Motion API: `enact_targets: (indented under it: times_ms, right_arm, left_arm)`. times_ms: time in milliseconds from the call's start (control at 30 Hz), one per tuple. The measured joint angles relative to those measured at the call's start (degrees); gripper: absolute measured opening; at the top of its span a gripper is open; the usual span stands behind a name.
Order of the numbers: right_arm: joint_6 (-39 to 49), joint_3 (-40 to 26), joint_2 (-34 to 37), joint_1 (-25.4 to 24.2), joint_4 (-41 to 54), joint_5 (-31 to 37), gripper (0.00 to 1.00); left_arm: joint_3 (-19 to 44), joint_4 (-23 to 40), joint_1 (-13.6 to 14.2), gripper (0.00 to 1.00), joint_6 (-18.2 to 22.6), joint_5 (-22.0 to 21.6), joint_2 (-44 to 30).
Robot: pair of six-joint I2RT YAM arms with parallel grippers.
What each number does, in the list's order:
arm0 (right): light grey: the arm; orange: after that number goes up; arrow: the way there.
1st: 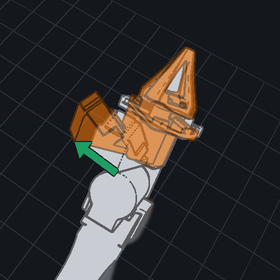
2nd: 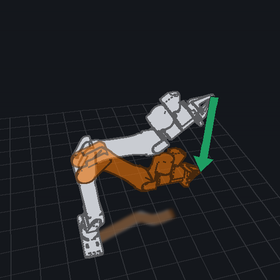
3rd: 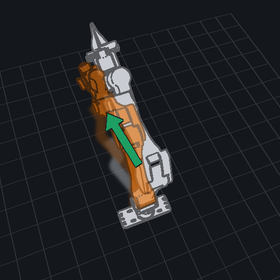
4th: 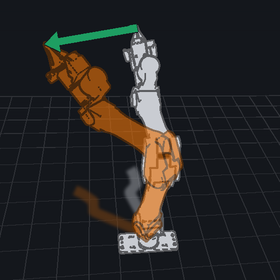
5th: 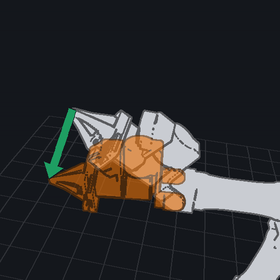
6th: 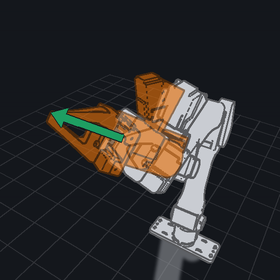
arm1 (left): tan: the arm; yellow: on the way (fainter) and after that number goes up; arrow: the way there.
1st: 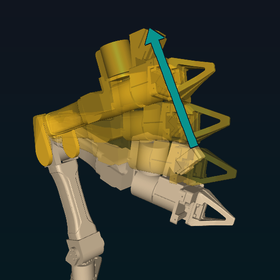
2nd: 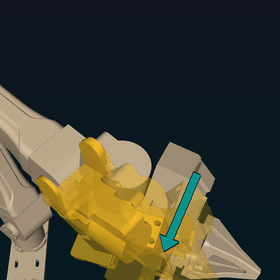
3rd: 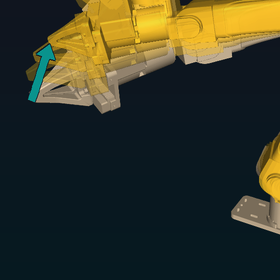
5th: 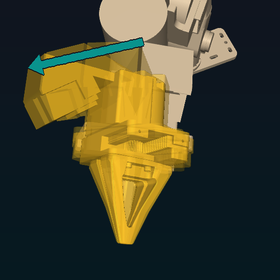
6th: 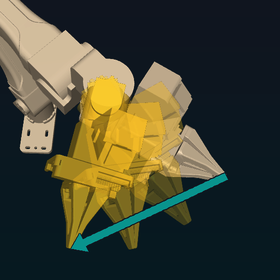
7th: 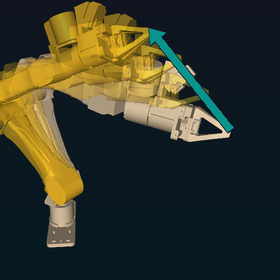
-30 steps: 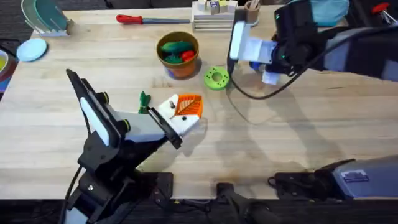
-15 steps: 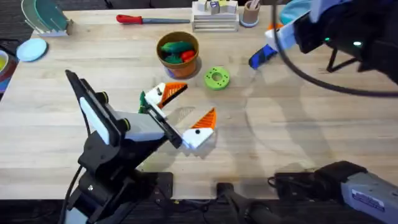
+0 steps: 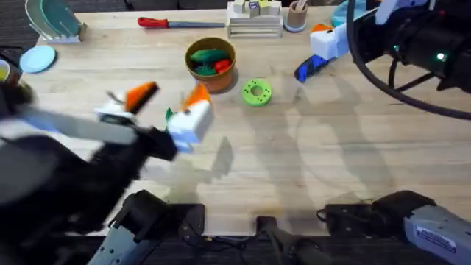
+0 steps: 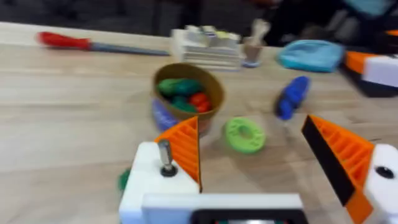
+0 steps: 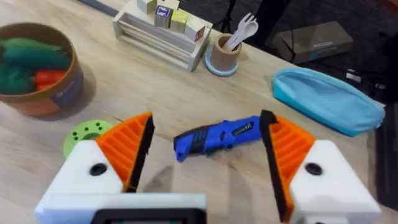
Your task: Pick up the gripper from the table and insert it into the empty holder that is missing its gripper. Then pick up a screw, insert it into the mounting hole, and use the screwdriver to tighten it. Finally, clean up the table by picking up the vegetable and placing it into the bucket.
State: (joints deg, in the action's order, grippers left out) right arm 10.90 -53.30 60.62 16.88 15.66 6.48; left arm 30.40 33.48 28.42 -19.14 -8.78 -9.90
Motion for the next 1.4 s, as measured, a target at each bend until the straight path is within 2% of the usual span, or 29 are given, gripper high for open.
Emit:
enact_targets:
  times_ms: [100, 167, 267, 367, 533, 667, 800, 967, 1033, 1167, 1267, 1400]
  right_arm:
    - [-0.84, 0.00, 0.09, 0.00, 0.00, -0.15, 0.991]
    - [-1.18, 0.00, 0.18, -0.01, 0.02, -0.15, 0.990]
    - [-1.58, 0.00, 0.20, 0.00, 0.02, -0.15, 0.991]
    - [-1.74, 0.00, 0.20, 0.00, 0.54, -0.15, 0.991]
    - [-1.75, 0.00, 0.20, 0.00, 3.91, -0.15, 0.991]
    - [-1.94, 0.00, 0.20, 0.00, 5.50, -0.15, 0.991]
    - [-1.94, 0.00, 0.20, 0.00, 5.84, -0.15, 0.991]
    - [-1.95, 0.00, 0.20, 0.00, 5.94, -0.15, 0.991]
    - [-1.95, 0.00, 0.20, 0.00, 6.22, -0.15, 0.991]
    - [-1.95, 0.00, 0.20, 0.00, 6.29, -0.15, 0.991]
    - [-1.95, 0.00, 0.20, 0.00, 6.29, -0.15, 0.991]
    - [-1.95, 0.00, 0.20, 0.00, 6.29, -0.15, 0.991]
  left_arm:
    - [9.23, 8.72, 0.00, 0.993, 0.30, -5.84, -8.57]
    - [15.34, 16.79, 0.00, 0.993, 0.68, -9.72, -15.57]
    - [20.73, 24.00, -0.13, 0.992, 1.05, -14.46, -24.33]
    - [22.71, 24.06, -0.48, 0.992, 1.29, -16.78, -31.39]
    - [23.01, 24.03, -0.61, 0.994, 1.60, -17.63, -39.16]
    - [23.01, 25.99, -1.71, 0.993, 1.61, -17.62, -41.84]
    - [22.35, 25.98, -8.16, 0.990, 1.57, -16.79, -44.71]
    - [18.26, 22.44, -15.94, 0.990, 1.81, -12.72, -50.25]
    - [17.30, 21.87, -18.26, 0.990, 3.30, -10.14, -52.99]
    - [17.11, 21.07, -21.10, 0.990, 8.66, -5.48, -57.42]
    - [17.11, 20.45, -22.75, 0.990, 11.69, -3.71, -60.87]
    - [17.11, 19.64, -25.19, 0.992, 13.45, -2.54, -66.58]
